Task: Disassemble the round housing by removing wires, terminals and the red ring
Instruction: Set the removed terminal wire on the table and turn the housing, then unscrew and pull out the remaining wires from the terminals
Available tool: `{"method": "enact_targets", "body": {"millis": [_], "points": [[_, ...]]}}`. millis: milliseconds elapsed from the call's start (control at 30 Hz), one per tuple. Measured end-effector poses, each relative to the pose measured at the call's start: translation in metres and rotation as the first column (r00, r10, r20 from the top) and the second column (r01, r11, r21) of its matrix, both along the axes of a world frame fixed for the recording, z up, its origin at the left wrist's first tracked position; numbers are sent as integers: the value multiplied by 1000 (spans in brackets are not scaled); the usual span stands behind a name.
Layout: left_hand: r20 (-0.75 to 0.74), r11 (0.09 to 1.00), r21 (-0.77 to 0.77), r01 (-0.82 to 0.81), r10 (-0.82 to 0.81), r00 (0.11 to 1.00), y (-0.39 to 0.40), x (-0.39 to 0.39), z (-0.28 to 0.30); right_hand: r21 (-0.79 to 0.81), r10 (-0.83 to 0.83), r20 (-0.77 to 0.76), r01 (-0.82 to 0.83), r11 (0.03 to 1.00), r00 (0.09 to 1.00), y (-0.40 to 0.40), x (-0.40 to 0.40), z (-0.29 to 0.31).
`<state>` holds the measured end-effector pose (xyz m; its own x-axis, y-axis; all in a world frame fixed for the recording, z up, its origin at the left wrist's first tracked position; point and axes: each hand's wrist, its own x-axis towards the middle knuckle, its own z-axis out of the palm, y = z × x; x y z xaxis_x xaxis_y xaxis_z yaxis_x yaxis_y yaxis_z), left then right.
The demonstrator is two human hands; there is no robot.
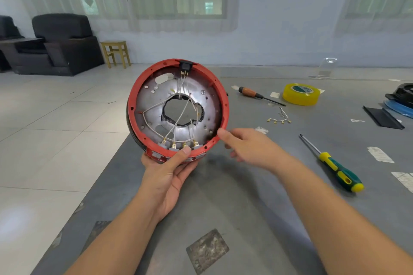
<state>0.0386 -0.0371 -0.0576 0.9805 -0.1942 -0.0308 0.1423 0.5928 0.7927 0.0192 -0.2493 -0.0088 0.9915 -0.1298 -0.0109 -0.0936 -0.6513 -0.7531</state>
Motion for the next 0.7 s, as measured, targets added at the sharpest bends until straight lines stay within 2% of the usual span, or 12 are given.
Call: {"method": "enact_targets", "body": {"millis": [67,100,167,233,367,567,700], "points": [[-1,1000,-26,-16,16,1000,0,1,1,-348,-14,-108,-24,937,994,-22,-9,21],[-3,999,-34,-22,21,1000,-1,1,2,-463,-48,-169,-36,885,984,-32,-15,31],[-1,999,-37,-34,34,999,-1,2,2,-581,-137,-291,-61,812,947,-48,-25,43],[1,999,-36,-41,41,999,-1,2,0,-591,-212,-395,-70,803,894,-56,-32,45],[9,999,-30,-30,30,1000,0,5,-3,-495,-244,-511,-50,867,824,-62,-35,36],[24,999,-40,-37,38,999,-1,5,-6,-529,-242,-498,-71,846,833,-59,-29,28],[8,996,-57,-73,74,997,-1,8,-7,-415,-193,-405,8,910,894,-57,-22,25]]}}
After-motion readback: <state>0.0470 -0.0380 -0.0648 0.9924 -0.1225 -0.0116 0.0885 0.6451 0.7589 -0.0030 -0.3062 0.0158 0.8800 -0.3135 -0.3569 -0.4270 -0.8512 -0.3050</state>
